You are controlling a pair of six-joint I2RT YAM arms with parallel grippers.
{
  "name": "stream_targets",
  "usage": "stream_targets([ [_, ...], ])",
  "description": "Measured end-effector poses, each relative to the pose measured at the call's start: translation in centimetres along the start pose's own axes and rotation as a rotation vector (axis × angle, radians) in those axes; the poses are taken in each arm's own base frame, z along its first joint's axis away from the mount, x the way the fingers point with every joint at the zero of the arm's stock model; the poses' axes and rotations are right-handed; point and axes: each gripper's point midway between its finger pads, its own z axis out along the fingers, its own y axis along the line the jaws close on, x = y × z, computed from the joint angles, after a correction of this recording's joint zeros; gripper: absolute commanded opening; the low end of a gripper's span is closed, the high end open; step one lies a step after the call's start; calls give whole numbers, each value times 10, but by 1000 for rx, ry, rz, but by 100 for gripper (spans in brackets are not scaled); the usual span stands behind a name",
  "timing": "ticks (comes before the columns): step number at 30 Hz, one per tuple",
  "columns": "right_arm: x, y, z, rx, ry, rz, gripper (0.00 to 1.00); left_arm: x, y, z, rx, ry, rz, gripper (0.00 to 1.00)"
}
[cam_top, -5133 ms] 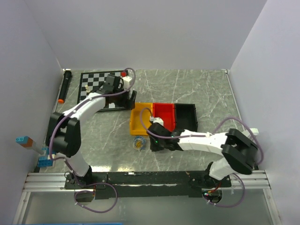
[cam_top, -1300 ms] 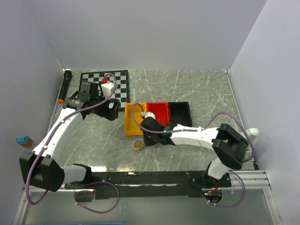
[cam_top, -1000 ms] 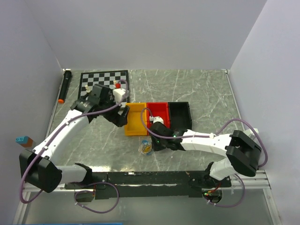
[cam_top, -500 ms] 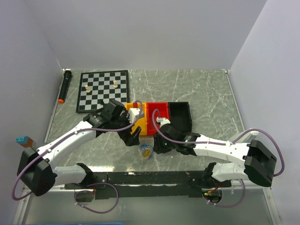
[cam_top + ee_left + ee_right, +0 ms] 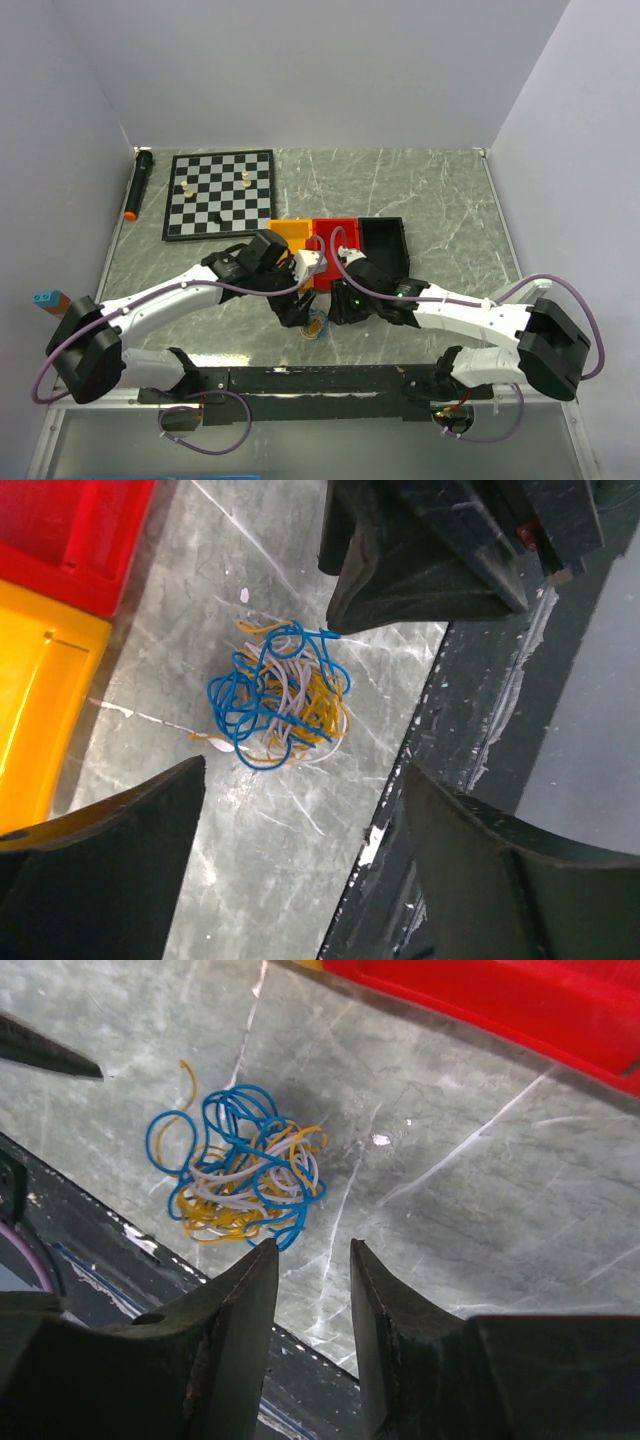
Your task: Untangle the cables
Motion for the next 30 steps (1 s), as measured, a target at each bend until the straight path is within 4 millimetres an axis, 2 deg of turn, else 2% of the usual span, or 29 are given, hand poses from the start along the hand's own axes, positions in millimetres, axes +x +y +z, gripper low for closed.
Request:
stream_targets([
  [3, 6, -1, 7, 6, 33, 7, 40, 5, -1, 10, -1, 28, 17, 49],
  [5, 9, 0, 11, 3, 52, 16, 36, 7, -1, 16, -4, 42, 27, 41],
  [11, 7, 6, 20, -10, 77, 38, 20, 6, 11, 31, -35, 42, 64, 42],
  [15, 1, 7, 21, -28, 67, 63, 9, 13, 9, 43, -28, 58, 95, 41],
  [18, 0, 8, 22, -37, 61, 83, 3, 17, 7, 49, -20, 68, 113, 35],
  [19, 1, 7, 23, -38, 60, 90, 0, 17, 7, 50, -18, 68, 116, 27],
  [22, 9, 1, 23, -32, 64, 108, 0, 17, 6, 51, -14, 67, 122, 1],
  [27, 23, -15, 20, -8, 73, 150, 0, 16, 6, 51, -13, 67, 144, 1],
  [28, 24, -18, 18, -6, 66, 159, 8, 17, 6, 51, -13, 68, 145, 1],
  [30, 22, -22, 13, -11, 44, 178, 35, 18, 6, 51, -12, 73, 146, 1],
])
